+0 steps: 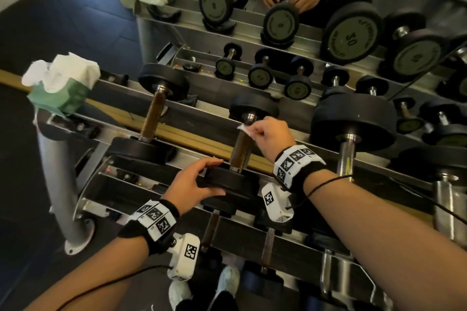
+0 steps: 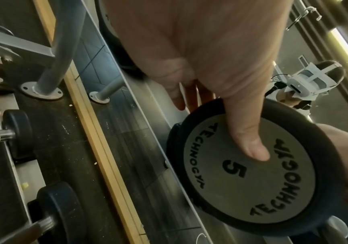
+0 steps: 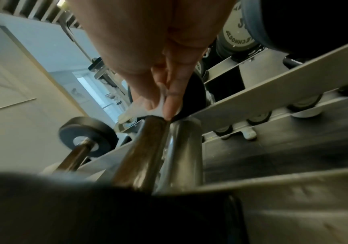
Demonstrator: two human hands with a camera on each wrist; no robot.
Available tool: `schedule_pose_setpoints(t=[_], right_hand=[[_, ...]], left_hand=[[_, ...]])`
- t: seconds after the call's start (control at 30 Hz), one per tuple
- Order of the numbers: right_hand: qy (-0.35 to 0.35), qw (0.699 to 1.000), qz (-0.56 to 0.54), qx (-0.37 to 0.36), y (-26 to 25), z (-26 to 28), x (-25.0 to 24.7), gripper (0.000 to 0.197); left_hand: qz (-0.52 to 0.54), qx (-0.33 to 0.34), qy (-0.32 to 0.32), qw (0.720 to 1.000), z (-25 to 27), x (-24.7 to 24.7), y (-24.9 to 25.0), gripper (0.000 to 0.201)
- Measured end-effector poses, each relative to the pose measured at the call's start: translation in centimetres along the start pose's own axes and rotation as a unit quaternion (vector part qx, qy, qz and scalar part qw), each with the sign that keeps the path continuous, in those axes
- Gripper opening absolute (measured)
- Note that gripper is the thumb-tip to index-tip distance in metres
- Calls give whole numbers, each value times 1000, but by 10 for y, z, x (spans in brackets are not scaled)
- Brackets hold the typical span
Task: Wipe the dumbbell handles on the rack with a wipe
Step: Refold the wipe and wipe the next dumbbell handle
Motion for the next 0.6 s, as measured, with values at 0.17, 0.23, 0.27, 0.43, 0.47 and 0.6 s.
schedule_pose_setpoints(t=[0.17,0.23,0.27,0.43,0.47,0.6], right_hand=[[-123,989,-81,-28,-14,39,39,13],[-185,976,-115,-5,-8,41,50,16],[-199,971,-133,3,-5,38,51,17],[-35,958,-275,69,26,19,5,21],[-2,949,-303,89,35,20,-3,21],[42,944,-303,122,56,31,-15,23]], left_hand=[[-21,-6,-14,1000,-4,5,1,60],[-15,-2,-6,1000,-7,3,3,55],[-14,0,-6,1000,-8,2,4,53],[-66,28,-37,997,-8,0,22,52],[-97,44,-39,993,-7,-1,29,51],[-262,108,-32,959,-5,0,57,48]])
Point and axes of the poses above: each hand's wrist, its own z-axis away from the middle knuckle, its own x-axis out of the palm, y = z × x, the point moved 10 cm from there along -z, towards the middle knuckle, and after that the axes turned 12 degrees about -x, right-handed, at the moved point
